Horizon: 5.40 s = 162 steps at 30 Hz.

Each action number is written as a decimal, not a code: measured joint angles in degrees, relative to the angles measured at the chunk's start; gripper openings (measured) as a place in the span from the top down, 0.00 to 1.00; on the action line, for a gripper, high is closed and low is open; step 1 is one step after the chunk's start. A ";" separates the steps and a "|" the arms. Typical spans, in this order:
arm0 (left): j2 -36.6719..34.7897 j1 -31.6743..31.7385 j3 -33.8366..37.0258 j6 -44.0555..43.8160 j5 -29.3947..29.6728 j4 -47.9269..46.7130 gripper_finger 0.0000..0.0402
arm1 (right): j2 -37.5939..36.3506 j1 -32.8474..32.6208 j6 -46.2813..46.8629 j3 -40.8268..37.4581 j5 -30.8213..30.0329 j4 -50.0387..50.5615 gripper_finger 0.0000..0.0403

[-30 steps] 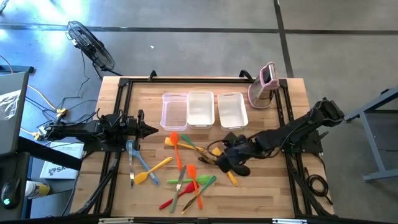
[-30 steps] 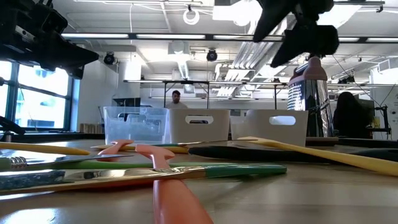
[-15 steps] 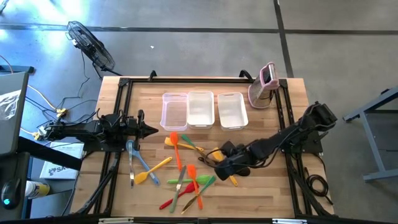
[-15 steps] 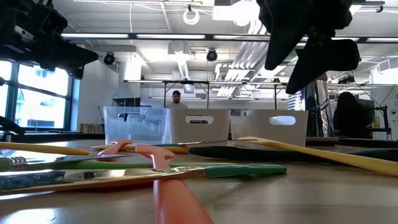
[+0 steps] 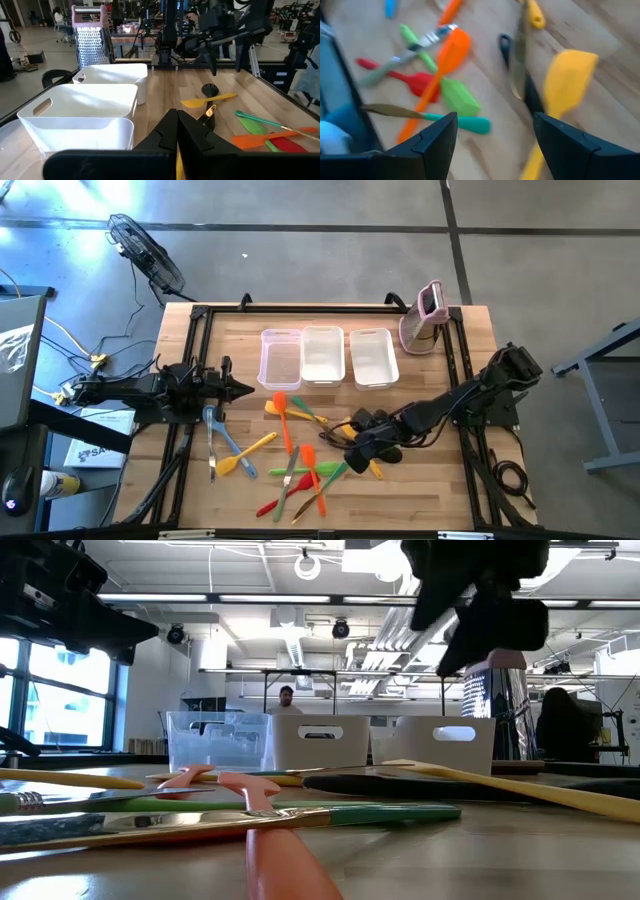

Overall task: Pick & Place Kitchen Items
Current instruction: Put the bottom right yellow spatula into the right white bin

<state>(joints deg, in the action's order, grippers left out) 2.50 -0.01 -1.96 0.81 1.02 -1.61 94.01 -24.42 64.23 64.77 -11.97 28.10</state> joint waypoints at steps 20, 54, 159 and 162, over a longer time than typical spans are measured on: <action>0.00 0.00 0.00 0.86 0.02 -0.20 1.00 | 5.53 0.96 -2.11 0.00 -1.01 7.77 0.37; 0.02 0.00 0.00 0.87 0.02 -0.26 1.00 | 12.28 2.84 -4.48 0.00 5.28 8.05 0.53; 0.00 0.00 -0.02 -1.52 -1.28 -1.05 1.00 | -3.99 17.66 -5.26 14.49 -36.31 25.69 0.99; 0.00 0.00 -0.02 -1.52 -1.29 -1.05 1.00 | -3.73 21.68 -6.85 14.01 -34.34 25.21 0.99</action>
<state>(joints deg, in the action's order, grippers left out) 2.50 -0.01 -1.98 -0.72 -0.27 -2.66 90.28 -2.74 57.38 78.78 -46.31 53.31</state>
